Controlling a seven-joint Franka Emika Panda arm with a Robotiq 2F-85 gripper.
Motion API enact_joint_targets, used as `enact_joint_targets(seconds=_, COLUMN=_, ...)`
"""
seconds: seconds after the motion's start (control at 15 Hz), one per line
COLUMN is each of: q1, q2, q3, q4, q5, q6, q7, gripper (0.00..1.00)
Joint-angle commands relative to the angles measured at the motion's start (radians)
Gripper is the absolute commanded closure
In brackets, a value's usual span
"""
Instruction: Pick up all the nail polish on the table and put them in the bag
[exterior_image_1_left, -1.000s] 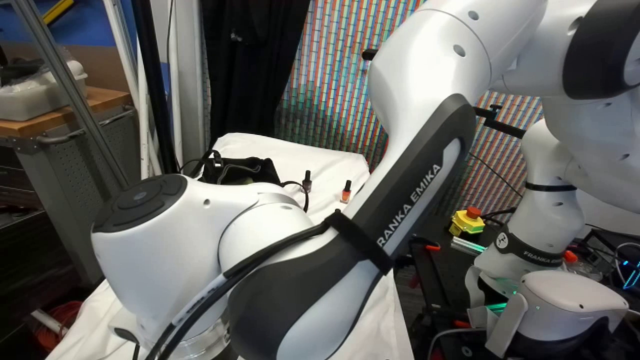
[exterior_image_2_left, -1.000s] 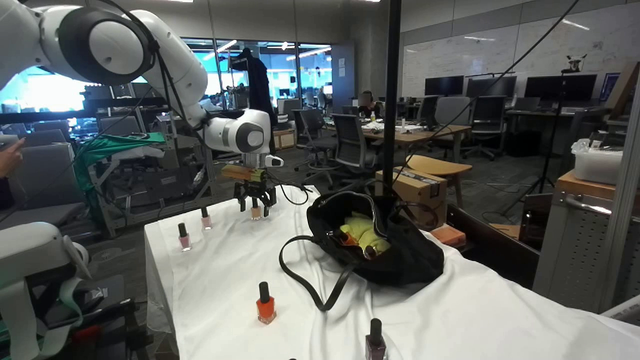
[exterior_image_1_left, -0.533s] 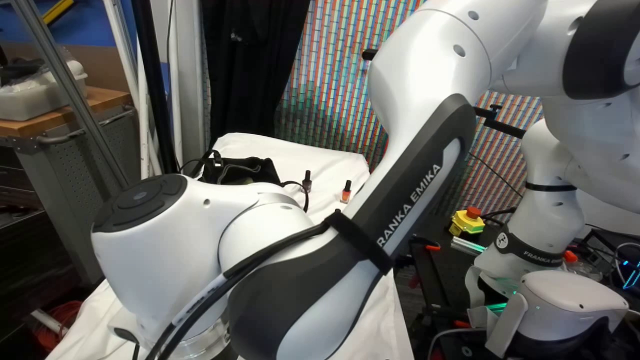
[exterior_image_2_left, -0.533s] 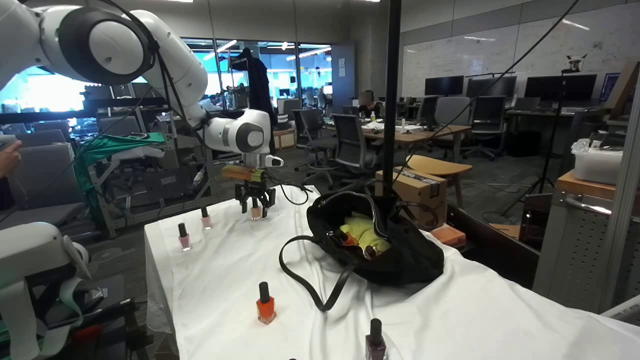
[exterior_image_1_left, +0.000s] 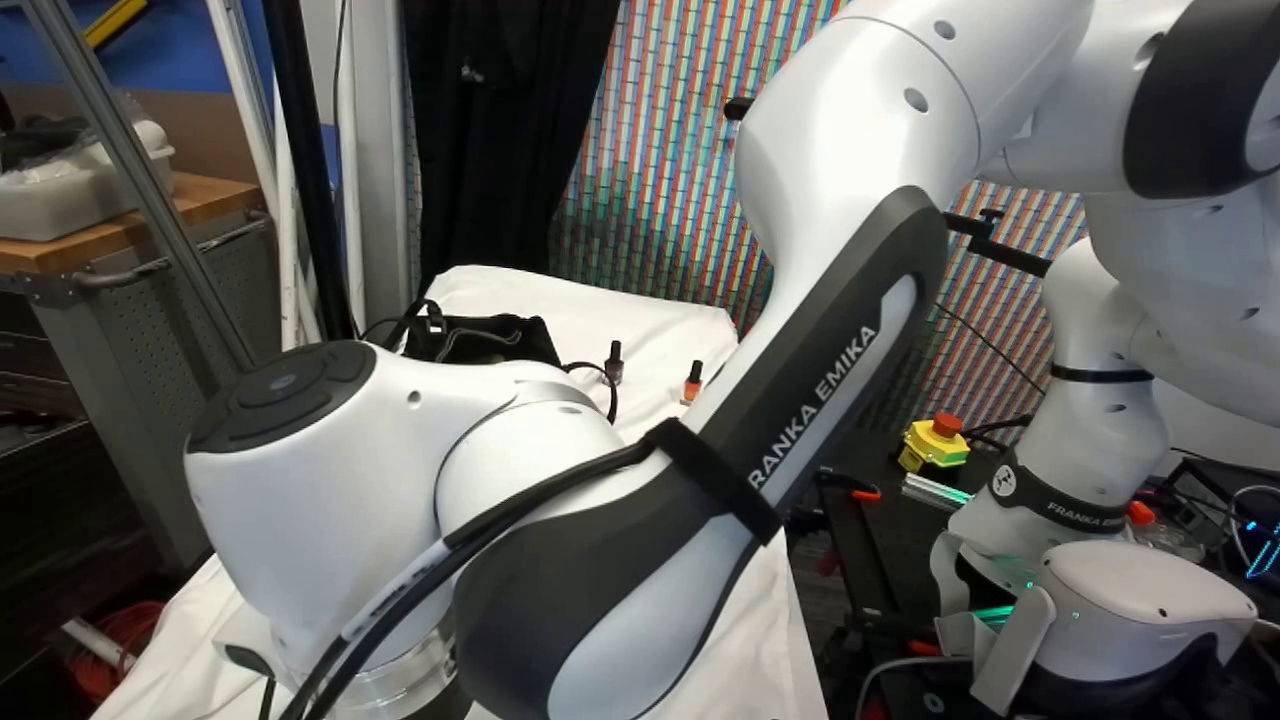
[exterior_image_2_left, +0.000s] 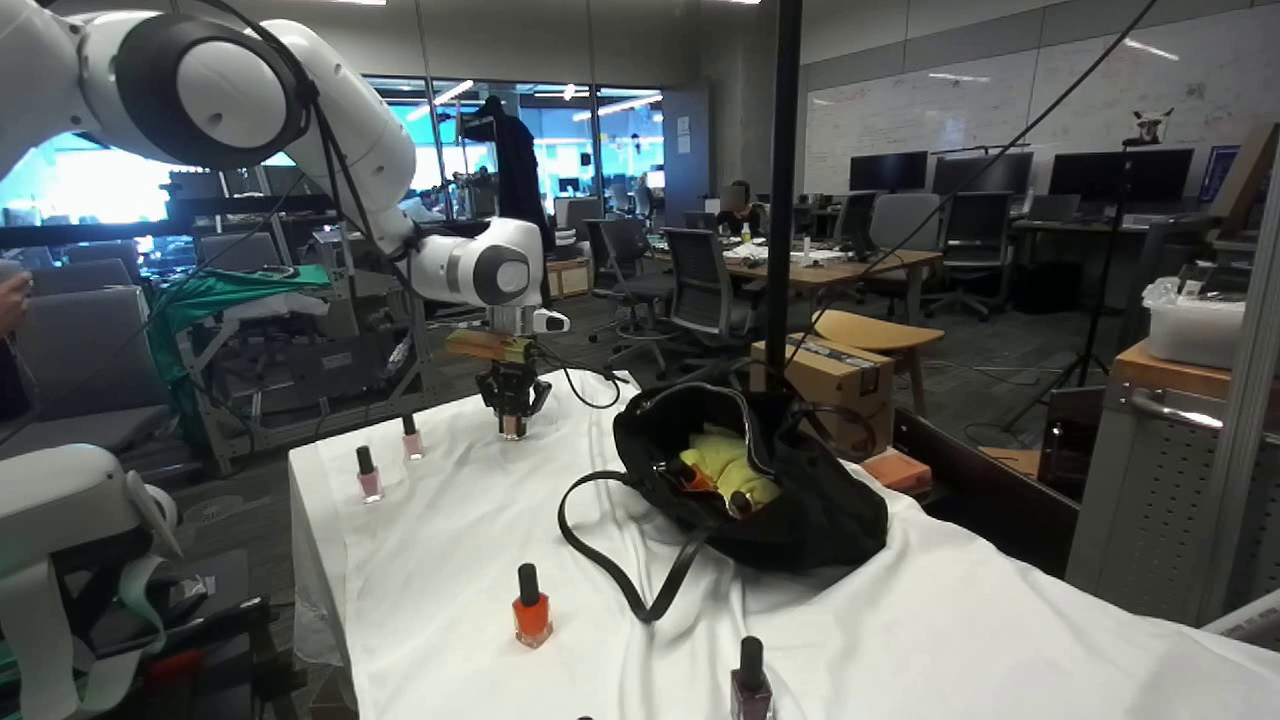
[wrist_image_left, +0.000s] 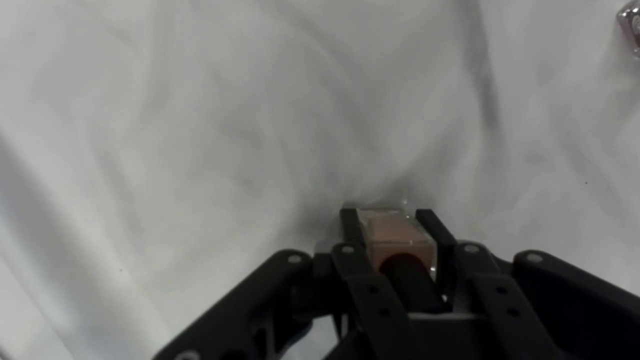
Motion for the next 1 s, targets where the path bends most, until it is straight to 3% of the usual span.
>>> enact_joint_targets(seconds=0.0, q1=0.005, q2=-0.011, q3=-0.012, q4=0.001, q5=-0.005, q6=0.005, q7=0.015, gripper=0.84)
enact_joint_targets(seconds=0.33, q1=0.005, q2=-0.071, q3=-0.038, q4=-0.043, q5=-0.008, q6=-0.003, q7=0.076, gripper=0.84)
enact_joint_targets(seconds=0.93, q1=-0.020, q2=-0.265, q3=-0.132, q4=-0.182, q5=-0.015, q6=0.065, q7=0.303, gripper=0.84)
